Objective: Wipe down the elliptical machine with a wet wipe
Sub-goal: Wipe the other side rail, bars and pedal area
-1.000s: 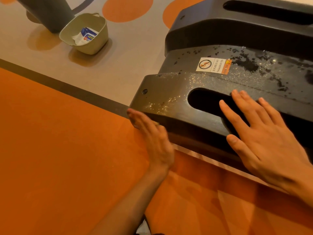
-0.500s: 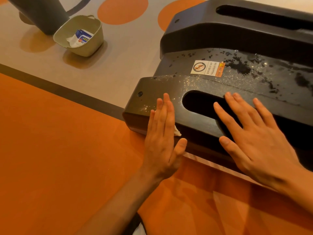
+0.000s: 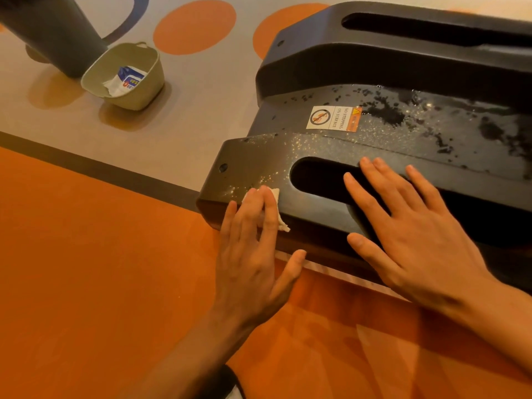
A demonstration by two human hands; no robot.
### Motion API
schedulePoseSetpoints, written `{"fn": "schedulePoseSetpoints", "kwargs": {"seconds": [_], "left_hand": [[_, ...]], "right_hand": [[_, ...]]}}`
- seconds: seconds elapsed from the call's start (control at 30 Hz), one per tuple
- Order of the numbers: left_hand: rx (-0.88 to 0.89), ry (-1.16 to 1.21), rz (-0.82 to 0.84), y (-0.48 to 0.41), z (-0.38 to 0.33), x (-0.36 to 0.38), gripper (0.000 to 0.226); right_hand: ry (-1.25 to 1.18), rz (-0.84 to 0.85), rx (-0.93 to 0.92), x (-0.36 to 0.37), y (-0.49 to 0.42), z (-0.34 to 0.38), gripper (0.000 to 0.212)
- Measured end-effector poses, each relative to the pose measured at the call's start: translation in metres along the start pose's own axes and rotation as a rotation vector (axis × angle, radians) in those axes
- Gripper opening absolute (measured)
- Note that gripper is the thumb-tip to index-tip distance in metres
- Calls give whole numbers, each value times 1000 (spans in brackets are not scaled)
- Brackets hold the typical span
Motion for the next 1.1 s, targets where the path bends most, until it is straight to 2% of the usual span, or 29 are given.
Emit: {"fn": "schedulePoseSetpoints", "kwargs": {"seconds": [0.17,0.37,0.47,0.63,0.9,1.0,1.1], "left_hand": [[38,36,115,-17,-6,-1,88],[102,61,379,-78,1,12,89],[144,76,392,-81,-2,13,90],[150,138,378,-25,7,-7,91],[242,86,448,-105,3,20,103],[297,132,440,-79,9,9,97],[277,183,433,-39,31,-5,94]], "right_hand": [[9,-10,6,-2,-2,0,77],[13,2,7,-1,-1,1,78],[5,10,10,-1,-1,0,78],[1,15,15,1,0,-1,78],[1,30,14,1,-1,0,78],[-5,23,19,0,-1,0,78],[-8,12,20,1,-1,-1,78]]}}
Point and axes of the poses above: each hand's wrist, its own y-axis away from the middle knuckle, its own x-axis out of the palm, z = x × y, the point moved 9 cm from there along -y, towards the middle knuckle, and after that the axes turned 1 degree about -x, right-handed, at the moved point
